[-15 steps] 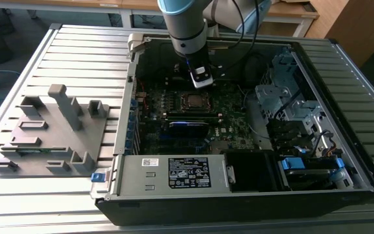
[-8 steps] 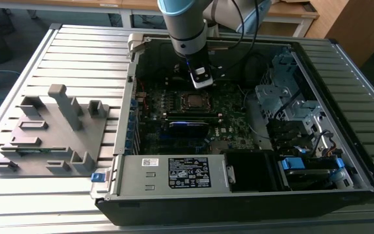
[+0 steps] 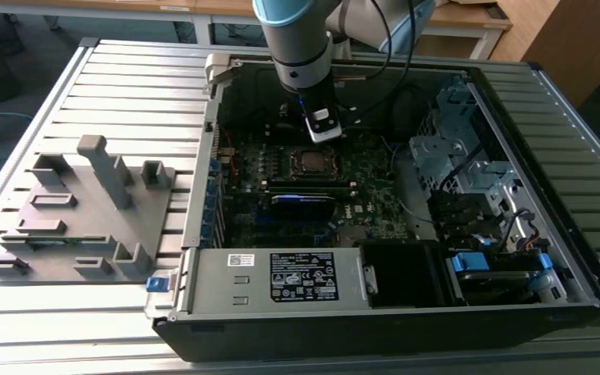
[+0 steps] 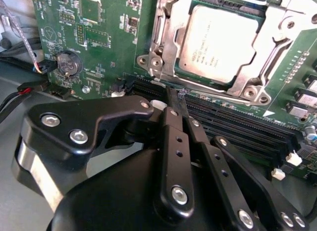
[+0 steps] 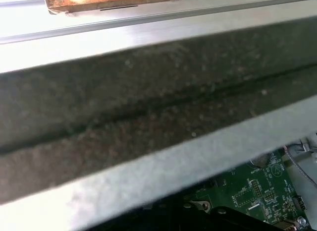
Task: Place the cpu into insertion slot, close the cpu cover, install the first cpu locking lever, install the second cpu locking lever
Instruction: 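Install the first cpu locking lever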
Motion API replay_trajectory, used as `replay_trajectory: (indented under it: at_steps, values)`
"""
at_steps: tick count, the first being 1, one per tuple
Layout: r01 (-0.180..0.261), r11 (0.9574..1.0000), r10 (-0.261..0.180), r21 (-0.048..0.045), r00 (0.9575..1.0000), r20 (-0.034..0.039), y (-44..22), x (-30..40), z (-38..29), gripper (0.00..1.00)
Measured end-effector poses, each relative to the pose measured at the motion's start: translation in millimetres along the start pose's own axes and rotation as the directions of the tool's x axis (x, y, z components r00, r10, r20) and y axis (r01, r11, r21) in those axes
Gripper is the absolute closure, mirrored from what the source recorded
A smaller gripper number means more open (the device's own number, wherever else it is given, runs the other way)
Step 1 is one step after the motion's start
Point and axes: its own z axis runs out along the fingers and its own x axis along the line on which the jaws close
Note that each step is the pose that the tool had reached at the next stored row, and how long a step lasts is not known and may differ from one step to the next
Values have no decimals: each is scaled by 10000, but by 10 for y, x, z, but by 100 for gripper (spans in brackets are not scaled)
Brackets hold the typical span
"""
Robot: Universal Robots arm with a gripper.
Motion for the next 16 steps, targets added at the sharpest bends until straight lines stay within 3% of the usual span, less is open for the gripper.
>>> replay_trajectory:
  at_steps: [16]
  values:
    - [6, 10000, -6, 13, 10000, 4, -25, -11, 8, 90]
